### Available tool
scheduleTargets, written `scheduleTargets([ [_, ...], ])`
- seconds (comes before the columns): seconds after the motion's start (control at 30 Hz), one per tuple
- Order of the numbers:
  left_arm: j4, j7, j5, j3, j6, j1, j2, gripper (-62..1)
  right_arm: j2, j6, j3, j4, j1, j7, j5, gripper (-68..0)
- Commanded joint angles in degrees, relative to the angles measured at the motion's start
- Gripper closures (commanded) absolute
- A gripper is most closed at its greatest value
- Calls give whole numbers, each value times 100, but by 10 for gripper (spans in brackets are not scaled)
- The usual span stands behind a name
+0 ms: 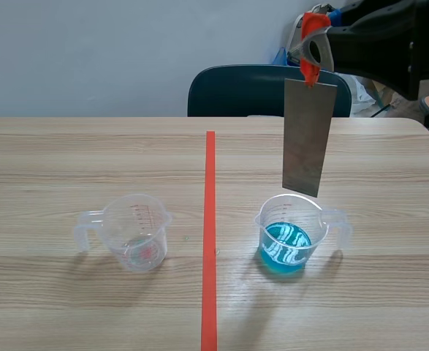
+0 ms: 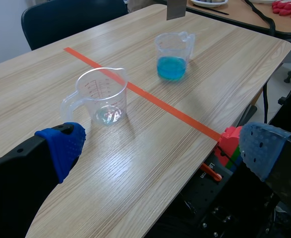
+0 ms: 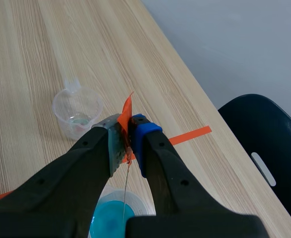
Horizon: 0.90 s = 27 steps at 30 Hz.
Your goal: Do the redox reaction experiment
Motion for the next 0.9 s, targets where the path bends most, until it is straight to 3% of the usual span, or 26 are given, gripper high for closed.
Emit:
scheduleTargets([
  [0.0,63,-83,-59,-11,-7,-4,28,-623,15,33,79,83,83,109,59,-6],
  [0.87,63,-81,-59,-11,39,-2,28,-623,15,33,79,83,83,225,61,-6],
])
